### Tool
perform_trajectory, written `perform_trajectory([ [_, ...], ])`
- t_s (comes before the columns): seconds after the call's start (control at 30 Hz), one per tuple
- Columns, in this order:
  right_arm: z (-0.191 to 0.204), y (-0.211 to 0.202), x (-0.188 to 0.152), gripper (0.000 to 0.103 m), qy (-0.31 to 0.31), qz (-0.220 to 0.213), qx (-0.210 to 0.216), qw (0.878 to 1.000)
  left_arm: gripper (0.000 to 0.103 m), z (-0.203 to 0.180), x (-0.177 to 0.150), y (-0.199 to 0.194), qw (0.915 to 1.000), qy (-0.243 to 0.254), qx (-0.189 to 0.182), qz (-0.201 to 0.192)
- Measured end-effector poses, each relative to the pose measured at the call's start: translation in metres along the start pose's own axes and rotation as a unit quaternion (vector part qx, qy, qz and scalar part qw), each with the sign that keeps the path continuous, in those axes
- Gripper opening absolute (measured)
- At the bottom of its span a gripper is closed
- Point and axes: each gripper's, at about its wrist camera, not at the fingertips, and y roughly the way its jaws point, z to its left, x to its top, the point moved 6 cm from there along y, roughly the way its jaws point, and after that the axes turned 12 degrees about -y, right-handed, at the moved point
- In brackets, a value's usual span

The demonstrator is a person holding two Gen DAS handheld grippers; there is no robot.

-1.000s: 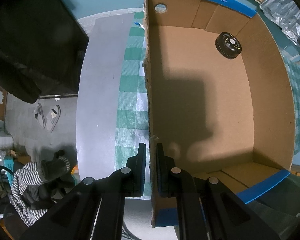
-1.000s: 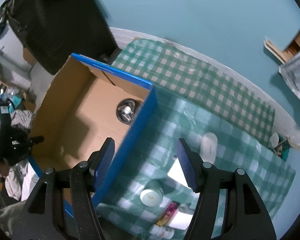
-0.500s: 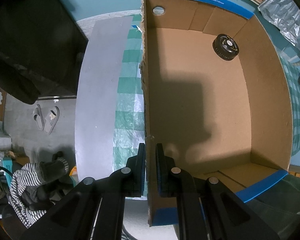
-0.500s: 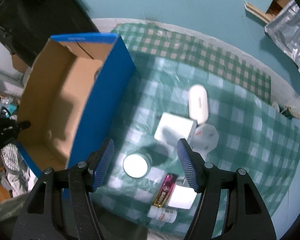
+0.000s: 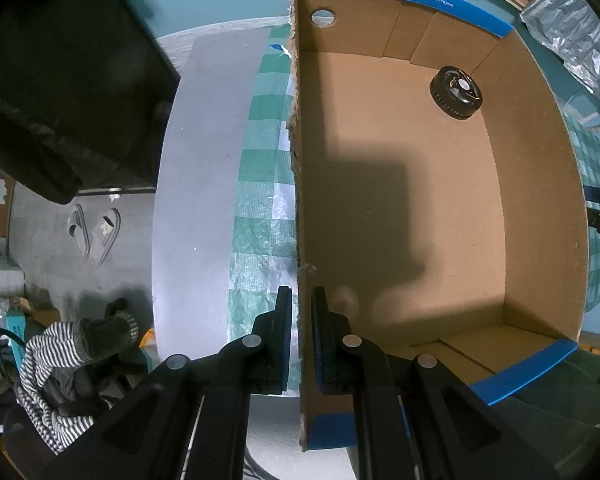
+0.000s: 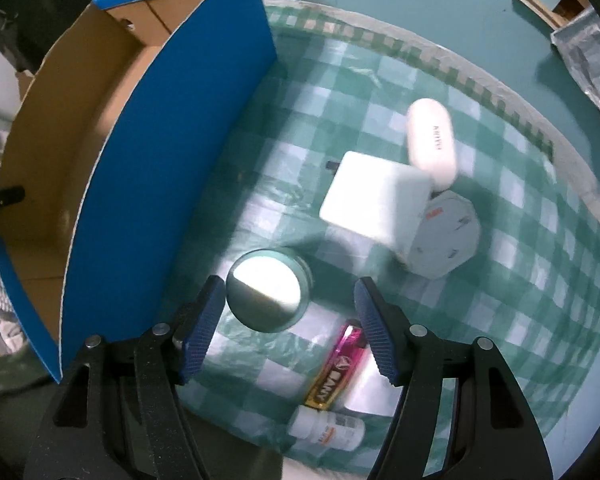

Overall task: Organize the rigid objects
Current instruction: 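Move the right gripper to the pale green cylinder and grasp it, then carry the green cylinder with the right gripper into the box and release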

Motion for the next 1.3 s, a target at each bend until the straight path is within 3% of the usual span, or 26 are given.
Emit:
perform_trajectory([
  [0.33, 0.006, 0.018, -0.003, 0.067, -0.009, 0.010, -0.007, 1.000, 0.009, 0.001, -0.002, 0.001, 1.0000, 0.000, 0.000, 0.002],
  [0.57, 0.010, 0.018, -0.005, 0.048, -0.007, -0.005, 0.003, 1.000, 0.009, 0.003, -0.003, 0.000, 1.0000, 0.000, 0.000, 0.002],
  [0.77, 0.012, 0.014, -0.006, 0.044, -0.010, -0.009, -0.003, 1.000, 0.009, 0.003, -0.004, -0.001, 1.0000, -0.002, -0.003, 0.004],
  [1.3, 0.015, -0.025, 0.015, 0.044, -0.025, -0.018, 0.002, 1.000, 0.009, 0.004, -0.004, -0.003, 0.9999, 0.008, -0.008, -0.001],
])
